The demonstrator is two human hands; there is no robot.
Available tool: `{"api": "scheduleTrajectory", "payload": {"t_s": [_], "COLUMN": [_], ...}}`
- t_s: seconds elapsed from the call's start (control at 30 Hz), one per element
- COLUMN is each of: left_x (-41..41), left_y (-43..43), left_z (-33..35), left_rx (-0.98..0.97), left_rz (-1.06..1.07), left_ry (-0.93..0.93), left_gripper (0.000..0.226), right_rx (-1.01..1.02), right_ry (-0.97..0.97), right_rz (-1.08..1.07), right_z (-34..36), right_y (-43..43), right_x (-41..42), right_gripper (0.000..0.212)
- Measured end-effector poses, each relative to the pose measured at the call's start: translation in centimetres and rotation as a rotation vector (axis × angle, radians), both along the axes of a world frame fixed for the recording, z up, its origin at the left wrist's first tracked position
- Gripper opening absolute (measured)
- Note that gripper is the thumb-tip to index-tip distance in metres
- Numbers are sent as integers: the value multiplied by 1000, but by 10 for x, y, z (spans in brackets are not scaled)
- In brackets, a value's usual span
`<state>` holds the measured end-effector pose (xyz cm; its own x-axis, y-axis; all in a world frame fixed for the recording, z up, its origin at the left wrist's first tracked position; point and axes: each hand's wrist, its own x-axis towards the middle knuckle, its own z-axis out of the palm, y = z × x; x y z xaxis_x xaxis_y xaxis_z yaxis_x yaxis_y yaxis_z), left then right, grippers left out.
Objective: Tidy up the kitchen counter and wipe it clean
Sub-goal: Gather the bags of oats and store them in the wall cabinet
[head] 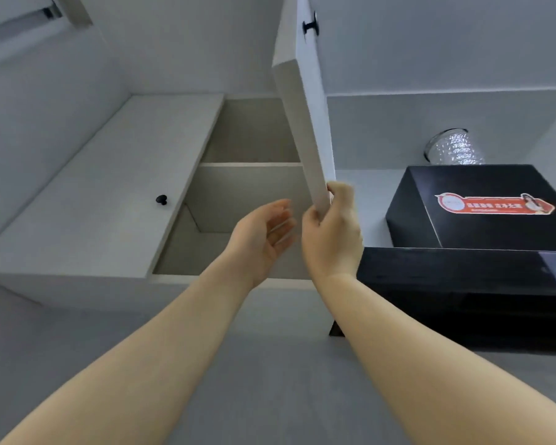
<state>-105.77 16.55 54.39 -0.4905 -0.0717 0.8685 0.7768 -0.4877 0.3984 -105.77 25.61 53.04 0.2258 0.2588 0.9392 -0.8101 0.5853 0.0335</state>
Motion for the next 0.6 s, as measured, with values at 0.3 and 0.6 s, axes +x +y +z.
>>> {"api": "scheduleTrajectory", "payload": {"t_s": [0.3,0.6], "left_x": [-32,-47], "left_y": [40,36], "left_z": [-13,-36], "left_rx": [-89,-195], "left_rz": [51,225], "left_ry": [-200,-268], "left_gripper": [22,15], "right_rx": [-160,-61], "right_ry": [-49,-426], "right_rz": [130,56], "right_z": [-4,-39], "right_y": [43,54], "right_x": [10,-33], "right_gripper": [28,47]}}
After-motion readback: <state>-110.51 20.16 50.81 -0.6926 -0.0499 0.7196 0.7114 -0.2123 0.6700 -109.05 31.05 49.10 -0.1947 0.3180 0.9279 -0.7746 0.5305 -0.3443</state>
